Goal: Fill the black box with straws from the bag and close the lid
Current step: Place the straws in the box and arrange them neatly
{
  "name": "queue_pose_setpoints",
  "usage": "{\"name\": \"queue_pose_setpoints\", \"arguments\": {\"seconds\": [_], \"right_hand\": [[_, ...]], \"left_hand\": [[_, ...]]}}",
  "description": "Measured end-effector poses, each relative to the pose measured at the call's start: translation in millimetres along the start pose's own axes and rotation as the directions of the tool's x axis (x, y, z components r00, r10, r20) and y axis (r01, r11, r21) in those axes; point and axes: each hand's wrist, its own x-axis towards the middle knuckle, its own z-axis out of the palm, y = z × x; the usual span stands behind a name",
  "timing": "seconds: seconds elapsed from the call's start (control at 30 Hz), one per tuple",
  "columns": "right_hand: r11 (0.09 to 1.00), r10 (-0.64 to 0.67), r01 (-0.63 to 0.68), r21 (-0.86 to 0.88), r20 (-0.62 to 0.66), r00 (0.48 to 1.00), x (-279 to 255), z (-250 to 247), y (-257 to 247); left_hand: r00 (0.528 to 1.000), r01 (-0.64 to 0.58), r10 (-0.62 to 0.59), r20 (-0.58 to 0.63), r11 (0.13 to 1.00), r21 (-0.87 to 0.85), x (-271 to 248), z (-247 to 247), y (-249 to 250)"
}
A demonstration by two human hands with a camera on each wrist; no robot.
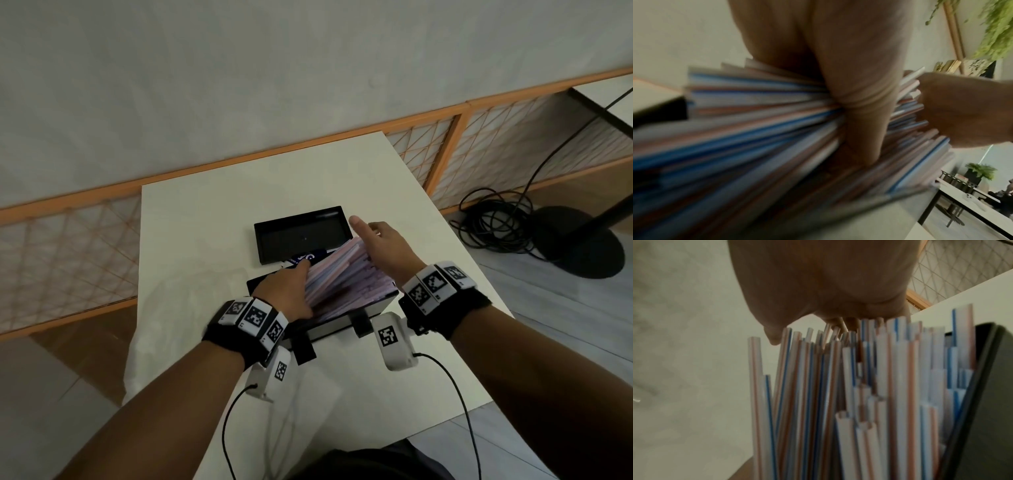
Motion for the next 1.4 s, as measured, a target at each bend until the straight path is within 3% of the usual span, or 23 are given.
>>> {"name": "queue_pose_setpoints", "arguments": {"seconds": [0.17,0.53,0.7,0.83,1.0,1.13,1.17,1.23,1.3,1.33,1.4], "right_hand": [[0.998,-0.008,0.015,0.068,-0.109,0.994,-8.1,-2.0,14.4],[0.986,-0.080,0.056,-0.157,-0.150,0.985,-18.4,4.1,23.9],[0.992,-0.108,0.120,0.046,-0.204,0.973,-26.4,1.1,21.3],[0.979,-0.144,0.165,0.122,-0.161,0.976,-32.7,-2.6,23.0],[0.956,-0.288,0.277,-0.094,-0.140,0.947,-41.3,-10.3,19.8],[0.901,-0.351,0.365,-0.233,0.098,0.931,-43.6,-12.7,16.5],[0.883,-0.352,0.380,-0.276,0.145,0.924,-42.8,-15.1,16.1],[0.844,-0.419,0.434,-0.315,0.119,0.900,-45.4,-24.9,5.0],[0.745,-0.549,0.561,-0.361,0.145,0.823,-52.9,-30.2,-15.6],[0.638,-0.584,0.634,-0.438,0.262,0.769,-58.9,-26.8,-26.0],[0.288,-0.478,0.720,-0.631,0.557,0.679,-65.4,-6.1,-37.7]], "left_hand": [[0.998,-0.064,0.065,-0.009,0.993,0.099,2.7,-20.6,2.1],[0.998,-0.060,0.059,0.019,0.997,0.054,-1.2,-6.7,0.2],[0.997,-0.057,0.062,0.034,0.991,-0.123,3.9,0.3,0.0],[0.997,-0.057,0.066,0.041,0.982,-0.179,8.2,7.3,-1.1],[0.995,-0.098,0.100,0.005,0.981,-0.169,12.3,15.5,-7.6],[0.995,-0.072,0.081,0.064,0.989,-0.131,17.3,16.2,-14.7],[0.994,-0.065,0.074,0.083,0.992,-0.107,18.0,16.3,-16.4],[0.994,-0.042,0.048,0.101,0.997,-0.062,18.0,15.9,-18.6],[0.993,-0.014,0.018,0.118,0.999,-0.031,19.3,16.0,-19.4],[0.992,-0.007,0.010,0.130,1.000,-0.022,20.3,16.7,-18.4],[0.991,-0.014,0.015,0.131,1.000,-0.011,20.5,17.2,-14.5]]}}
